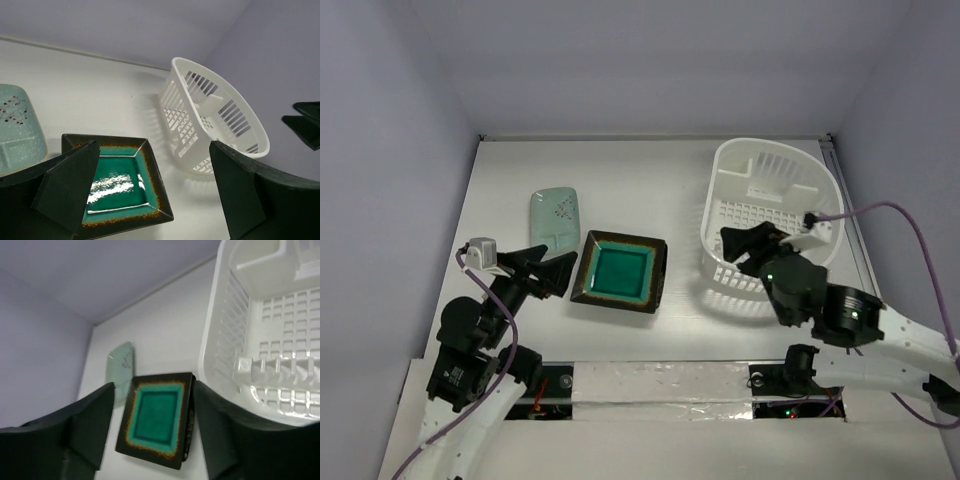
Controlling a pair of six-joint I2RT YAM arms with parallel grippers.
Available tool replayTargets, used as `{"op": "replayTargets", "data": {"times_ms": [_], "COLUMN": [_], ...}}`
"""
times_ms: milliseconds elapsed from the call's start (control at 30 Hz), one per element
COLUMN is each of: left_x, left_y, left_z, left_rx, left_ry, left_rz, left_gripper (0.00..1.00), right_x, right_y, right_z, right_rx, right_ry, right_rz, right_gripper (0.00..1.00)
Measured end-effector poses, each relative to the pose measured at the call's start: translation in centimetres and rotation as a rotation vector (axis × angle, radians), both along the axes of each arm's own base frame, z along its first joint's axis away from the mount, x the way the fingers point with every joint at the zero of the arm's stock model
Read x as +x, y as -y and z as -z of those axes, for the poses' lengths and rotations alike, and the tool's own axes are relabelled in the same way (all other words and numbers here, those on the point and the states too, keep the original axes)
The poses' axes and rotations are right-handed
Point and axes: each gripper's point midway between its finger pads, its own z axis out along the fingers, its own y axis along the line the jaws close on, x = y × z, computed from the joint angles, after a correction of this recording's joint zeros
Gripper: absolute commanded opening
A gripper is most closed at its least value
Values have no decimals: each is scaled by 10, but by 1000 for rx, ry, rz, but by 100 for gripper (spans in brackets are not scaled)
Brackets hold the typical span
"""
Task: Unload the plates from the dish rack
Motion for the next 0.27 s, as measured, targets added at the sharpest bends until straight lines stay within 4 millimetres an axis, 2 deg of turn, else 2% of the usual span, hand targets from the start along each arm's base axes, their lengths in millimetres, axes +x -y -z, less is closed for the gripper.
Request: {"op": "replayTargets", "data": {"times_ms": [67,133,267], "left_x": [3,4,6], "left_y": [0,0,0], "left_z": [4,7,8], "left_rx": [7,13,23], "left_ry": [-16,-29,-43], "left_rz": [-4,-7,-11], "left_gripper": [90,90,90], "right_x": [-7,-13,-21], "right_y": [20,39,65], "right_z": [-5,-14,-34], "right_rx": [38,83,174], "right_ry": [47,92,170], "right_rz": [-4,-2,9], "right_gripper": [87,94,97]}}
